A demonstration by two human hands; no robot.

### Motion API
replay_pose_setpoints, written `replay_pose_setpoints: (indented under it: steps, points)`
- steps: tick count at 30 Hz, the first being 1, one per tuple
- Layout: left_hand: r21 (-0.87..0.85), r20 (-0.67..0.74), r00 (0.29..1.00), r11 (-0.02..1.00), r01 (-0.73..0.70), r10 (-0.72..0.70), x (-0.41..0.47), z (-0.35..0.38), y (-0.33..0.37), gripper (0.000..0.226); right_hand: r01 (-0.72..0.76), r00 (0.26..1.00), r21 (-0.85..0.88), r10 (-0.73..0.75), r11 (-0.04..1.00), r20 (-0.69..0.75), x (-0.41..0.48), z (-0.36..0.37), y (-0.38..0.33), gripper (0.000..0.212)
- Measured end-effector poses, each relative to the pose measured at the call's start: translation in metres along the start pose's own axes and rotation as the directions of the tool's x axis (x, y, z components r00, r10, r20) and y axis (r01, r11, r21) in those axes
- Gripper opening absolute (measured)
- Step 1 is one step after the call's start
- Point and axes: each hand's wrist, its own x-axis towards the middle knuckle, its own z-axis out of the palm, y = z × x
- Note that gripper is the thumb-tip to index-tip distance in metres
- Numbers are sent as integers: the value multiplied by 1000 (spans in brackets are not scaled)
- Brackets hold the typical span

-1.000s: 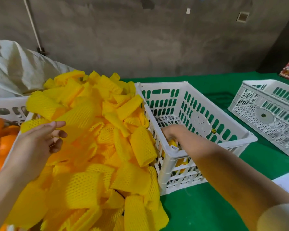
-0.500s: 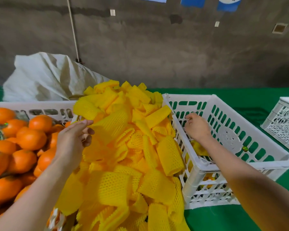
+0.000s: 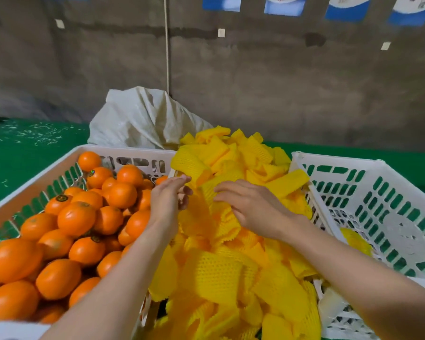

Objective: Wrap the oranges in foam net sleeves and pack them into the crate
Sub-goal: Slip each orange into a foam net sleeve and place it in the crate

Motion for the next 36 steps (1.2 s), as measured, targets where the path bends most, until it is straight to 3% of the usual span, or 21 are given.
replay_pose_setpoints:
  steps: [3,5,8,13,14,16,19,21,23,25,26,30,31,33,35,36]
  points:
    - [-17,-5,1000,1000,-4,4,0,-3,2,13,36,948,-67,-13,997,319,22,25,-15,45]
    - [-30,-16,1000,1000,-4,3,0,-5,3,15,28,913,-204,57,979,403,30,34,-13,41]
    - [-59,-36,999,998,-13,10,2,-5,5,16,-37,911,-329,167,944,378,32,38,0,38]
    - [-45,-25,1000,999,1,-2,3,-6,10,15,-215,922,-352,308,911,235,25,30,12,34]
    - [-25,-15,1000,1000,-10,9,1,-5,10,14,-251,929,-331,322,910,182,24,26,14,31]
    - [107,54,996,991,-81,76,-4,-4,12,14,-320,947,-110,317,941,-41,25,15,14,26]
    - [298,330,933,922,-246,142,-8,-4,13,51,-271,865,341,383,900,-324,36,-7,-3,14]
    - [323,494,857,884,-338,147,-14,-2,17,69,-275,838,554,478,786,-263,39,-19,-16,20]
    - [352,513,829,827,-438,220,-18,-1,19,51,-307,837,620,515,722,-185,37,-24,-24,23]
    - [442,443,839,736,-512,317,-23,-1,21,17,-346,844,571,512,744,-156,32,-24,-26,17]
    - [484,427,832,687,-542,355,-26,-1,20,11,-368,849,544,511,754,-135,30,-23,-26,14]
    - [582,505,771,505,-637,389,-40,-7,26,23,-343,893,474,438,811,-103,31,-16,-34,16]
    - [577,525,776,523,-627,351,-41,-11,32,25,-327,898,485,427,812,-110,33,-15,-37,16]
    - [487,512,811,682,-546,283,-37,-26,46,41,-314,880,546,454,777,-140,38,-13,-41,15]
    - [312,369,895,874,-373,250,-26,-46,61,37,-312,860,585,485,748,-161,43,-11,-41,9]
    - [248,286,928,917,-312,238,-19,-55,64,28,-313,859,605,490,732,-148,45,-10,-42,6]
